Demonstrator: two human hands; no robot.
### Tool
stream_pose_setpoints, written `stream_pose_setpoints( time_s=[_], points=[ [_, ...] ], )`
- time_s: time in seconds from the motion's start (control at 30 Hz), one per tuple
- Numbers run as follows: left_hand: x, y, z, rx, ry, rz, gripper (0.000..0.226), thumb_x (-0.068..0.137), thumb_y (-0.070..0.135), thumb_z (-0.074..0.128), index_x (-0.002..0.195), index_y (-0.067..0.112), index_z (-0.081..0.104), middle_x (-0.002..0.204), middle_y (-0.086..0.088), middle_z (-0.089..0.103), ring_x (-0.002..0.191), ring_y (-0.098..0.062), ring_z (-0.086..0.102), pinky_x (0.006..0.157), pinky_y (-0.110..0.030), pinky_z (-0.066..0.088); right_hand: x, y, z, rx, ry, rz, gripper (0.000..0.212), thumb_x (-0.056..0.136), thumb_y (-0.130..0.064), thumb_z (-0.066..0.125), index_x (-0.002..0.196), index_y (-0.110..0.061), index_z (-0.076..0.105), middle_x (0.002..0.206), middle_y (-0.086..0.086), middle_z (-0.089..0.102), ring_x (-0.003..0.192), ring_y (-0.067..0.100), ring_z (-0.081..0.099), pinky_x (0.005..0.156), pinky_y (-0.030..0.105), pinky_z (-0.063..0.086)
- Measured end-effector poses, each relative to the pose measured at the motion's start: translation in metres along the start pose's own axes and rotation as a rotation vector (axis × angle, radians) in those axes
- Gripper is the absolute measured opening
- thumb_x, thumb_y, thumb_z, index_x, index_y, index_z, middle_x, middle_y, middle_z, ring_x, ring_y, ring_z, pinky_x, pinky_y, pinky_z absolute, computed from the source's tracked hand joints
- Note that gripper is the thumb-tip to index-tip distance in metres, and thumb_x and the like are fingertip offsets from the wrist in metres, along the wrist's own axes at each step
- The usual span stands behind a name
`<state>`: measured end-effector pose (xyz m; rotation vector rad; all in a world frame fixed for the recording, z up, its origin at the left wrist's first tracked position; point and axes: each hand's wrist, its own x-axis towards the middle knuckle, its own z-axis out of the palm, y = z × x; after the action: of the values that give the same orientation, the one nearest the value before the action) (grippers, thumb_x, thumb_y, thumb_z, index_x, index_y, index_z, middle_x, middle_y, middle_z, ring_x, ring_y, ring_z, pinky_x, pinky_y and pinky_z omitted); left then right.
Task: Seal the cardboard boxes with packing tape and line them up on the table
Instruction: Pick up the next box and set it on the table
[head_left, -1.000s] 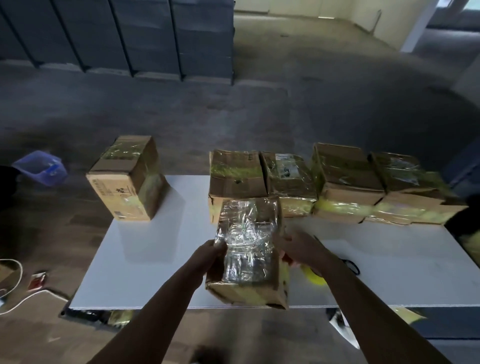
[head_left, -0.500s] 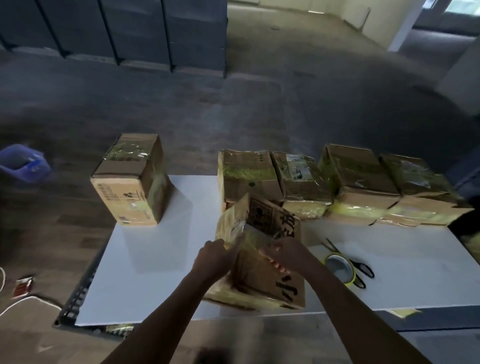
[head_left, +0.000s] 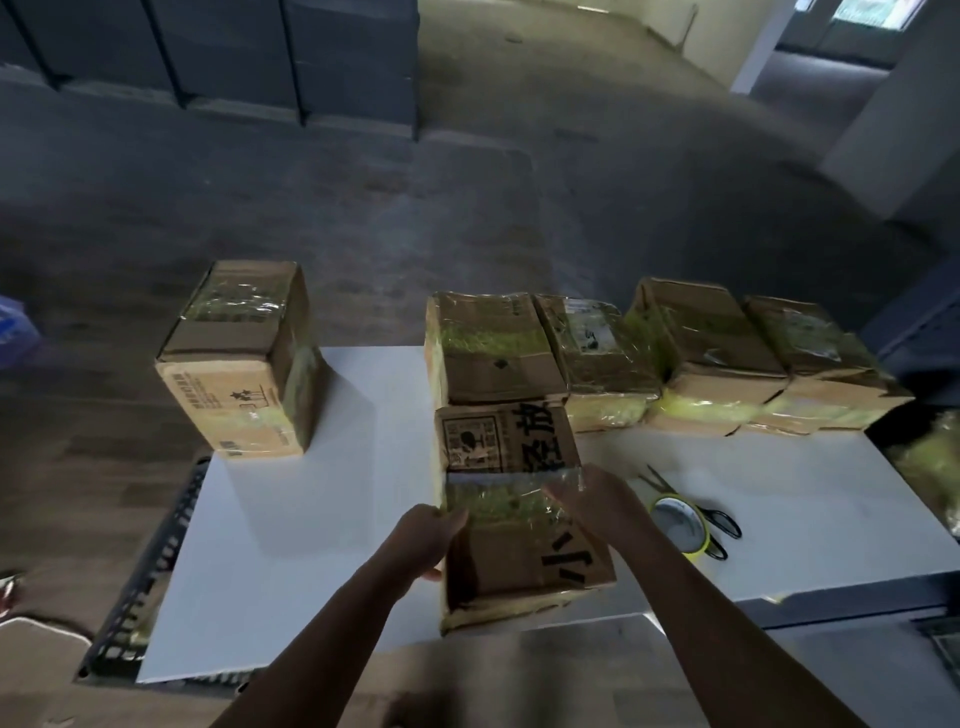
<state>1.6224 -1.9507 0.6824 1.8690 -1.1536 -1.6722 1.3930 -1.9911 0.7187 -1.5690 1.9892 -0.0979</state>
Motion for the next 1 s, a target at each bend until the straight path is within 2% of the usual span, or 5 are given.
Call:
stream_pose_setpoints(
  time_s=[0.37,0.5,0.7,0.87,1.0],
  points=[
    [-0.008,0.019,0.019,-0.037,0.078,0.013,0.024,0.090,0.028,0.056,0.103,0.008,0.059,0.096,-0.011,0.066,0.074,-0.018,0.064,0.056,-0.025,0.050,-0.001,-0.012,-0.018,-0.057,-0.120,-0.092,0.061,0.094,-0.050,0.050,0.132,-0.002,0.051,0.134,0.014,0.055,0.119,0.026,0.054,0.089,0.028,0.040],
    [-0.004,0.014,0.035,-0.073,0.187,0.051,0.085,0.054,0.063,0.075,0.115,0.007,0.057,0.087,-0.004,0.072,0.070,-0.014,0.072,0.055,-0.028,0.058,0.000,-0.006,-0.021,-0.097,-0.123,-0.102,0.066,0.091,-0.056,0.051,0.129,-0.002,0.053,0.124,0.014,0.061,0.108,0.024,0.059,0.081,0.029,0.044],
    [-0.008,0.023,0.061,-0.094,0.278,0.059,0.071,0.050,0.068,0.075,0.097,0.015,0.068,0.082,-0.002,0.073,0.070,-0.014,0.071,0.054,-0.030,0.056,0.004,0.009,-0.048,-0.137,-0.147,-0.176,0.041,0.092,-0.046,0.052,0.063,-0.018,0.044,0.062,-0.003,0.044,0.056,0.010,0.044,0.049,0.023,0.029],
    [-0.011,0.036,0.074,-0.314,0.022,0.080,0.071,0.057,0.056,0.086,0.107,0.009,0.067,0.095,-0.014,0.074,0.089,-0.032,0.071,0.082,-0.048,0.058,0.009,0.017,-0.078,-0.147,-0.069,-0.281,0.048,0.096,-0.038,0.045,0.058,-0.009,0.051,0.060,0.007,0.052,0.055,0.017,0.050,0.054,0.028,0.033],
    [-0.010,0.038,0.078,-0.358,-0.002,0.076,0.070,0.070,0.044,0.083,0.120,0.001,0.061,0.104,-0.017,0.071,0.092,-0.031,0.071,0.072,-0.036,0.059,0.010,0.022,-0.088,-0.158,-0.026,-0.327,0.053,0.101,-0.042,0.037,0.055,-0.014,0.040,0.056,0.002,0.044,0.051,0.013,0.043,0.053,0.027,0.030]
  ],
)
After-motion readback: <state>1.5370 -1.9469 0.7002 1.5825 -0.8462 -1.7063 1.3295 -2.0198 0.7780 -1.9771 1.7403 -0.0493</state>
